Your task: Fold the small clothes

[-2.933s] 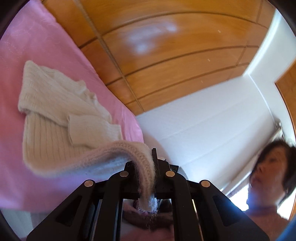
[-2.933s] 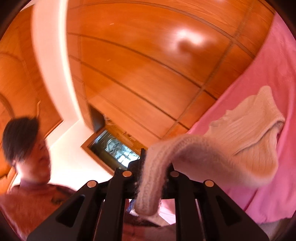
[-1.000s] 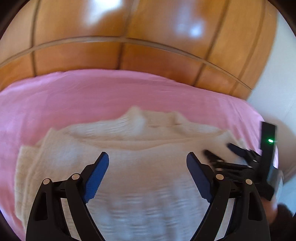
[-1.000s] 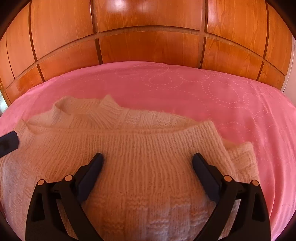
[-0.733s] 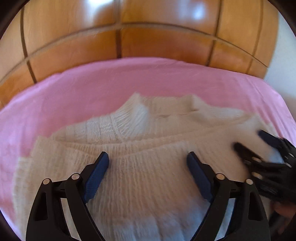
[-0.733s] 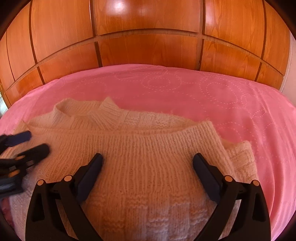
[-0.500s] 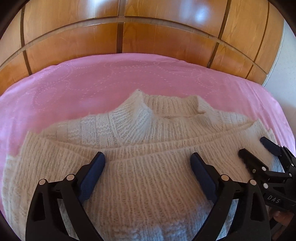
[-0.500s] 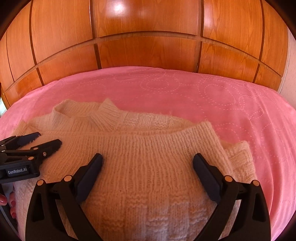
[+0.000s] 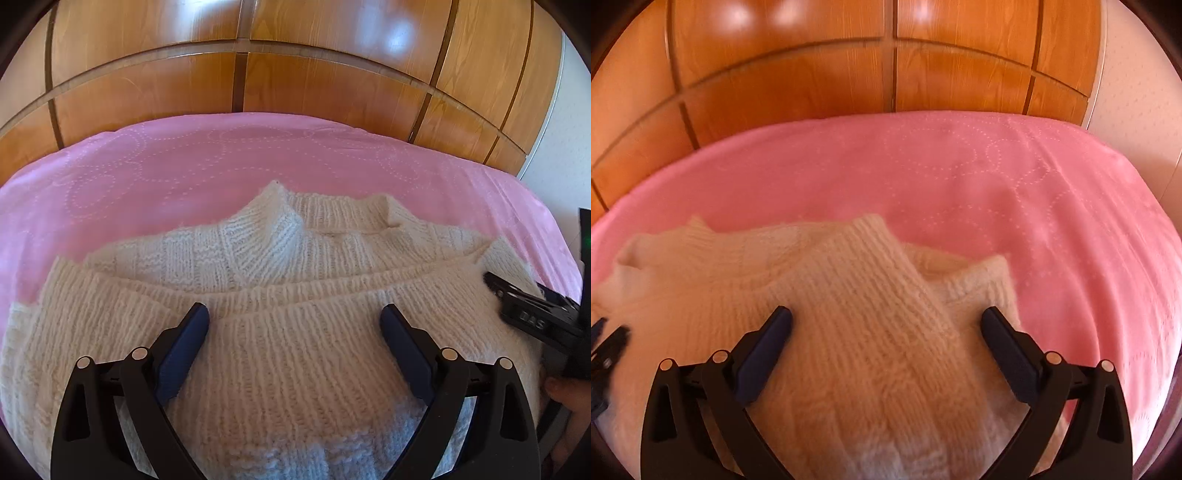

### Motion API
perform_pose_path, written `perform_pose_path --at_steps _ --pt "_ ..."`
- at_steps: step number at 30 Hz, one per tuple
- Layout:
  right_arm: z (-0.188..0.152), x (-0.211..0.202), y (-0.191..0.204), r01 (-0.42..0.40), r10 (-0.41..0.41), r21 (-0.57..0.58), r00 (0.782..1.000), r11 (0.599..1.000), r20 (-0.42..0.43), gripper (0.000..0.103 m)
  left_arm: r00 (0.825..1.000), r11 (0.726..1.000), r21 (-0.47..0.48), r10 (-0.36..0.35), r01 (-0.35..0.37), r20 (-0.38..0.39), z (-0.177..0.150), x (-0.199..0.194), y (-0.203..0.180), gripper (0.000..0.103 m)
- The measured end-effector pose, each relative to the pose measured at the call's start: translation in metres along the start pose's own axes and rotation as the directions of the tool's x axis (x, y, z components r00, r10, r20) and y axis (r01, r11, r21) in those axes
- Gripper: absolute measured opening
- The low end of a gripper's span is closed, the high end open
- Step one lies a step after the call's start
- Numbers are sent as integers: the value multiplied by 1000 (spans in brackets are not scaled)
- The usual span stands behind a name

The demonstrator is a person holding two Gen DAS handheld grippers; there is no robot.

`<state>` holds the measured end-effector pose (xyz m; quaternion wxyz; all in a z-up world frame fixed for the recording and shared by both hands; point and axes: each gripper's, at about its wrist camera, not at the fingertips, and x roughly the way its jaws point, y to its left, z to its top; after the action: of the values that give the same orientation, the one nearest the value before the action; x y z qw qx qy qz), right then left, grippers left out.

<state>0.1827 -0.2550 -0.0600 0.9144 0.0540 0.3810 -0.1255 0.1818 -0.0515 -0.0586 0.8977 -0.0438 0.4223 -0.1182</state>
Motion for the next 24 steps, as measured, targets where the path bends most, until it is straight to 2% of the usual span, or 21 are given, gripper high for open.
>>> perform_pose_path --at_steps 2,4,6,8,11,14,16,19,21,24 --pt "1 2 4 22 -22 -19 1000 1000 1 101 998 998 -29 -56 56 10 0 -5 8 95" --pt "-1 0 0 5 -5 -8 1000 1000 11 101 991 985 -105 -131 135 40 -1 -20 24 95" --pt "-4 -4 -5 -21 21 8 999 1000 25 101 989 980 -141 -132 140 67 -5 -38 34 95" --pt "-5 -8 -8 -40 39 22 998 999 41 101 992 982 -154 -98 110 85 -12 -56 48 95" --pt "-6 -12 -7 -37 36 22 998 999 53 101 992 972 -227 -26 53 121 -29 -85 85 95" --pt "-7 -15 -7 -37 35 23 997 999 63 101 985 935 -354 61 -1 160 -50 -111 130 95" --pt "-8 -17 -6 -38 36 25 997 999 68 101 978 901 -434 109 -22 177 -64 -124 158 95" --pt "-9 -17 -7 -36 34 25 997 999 72 101 982 860 -509 119 -27 149 -84 -128 185 95" --pt "-9 -17 -7 -34 33 23 997 999 72 101 989 862 -506 95 -23 118 -91 -120 191 95" --pt "-10 -18 -7 -38 36 25 997 999 74 101 978 911 -412 112 -31 175 -100 -118 181 97"
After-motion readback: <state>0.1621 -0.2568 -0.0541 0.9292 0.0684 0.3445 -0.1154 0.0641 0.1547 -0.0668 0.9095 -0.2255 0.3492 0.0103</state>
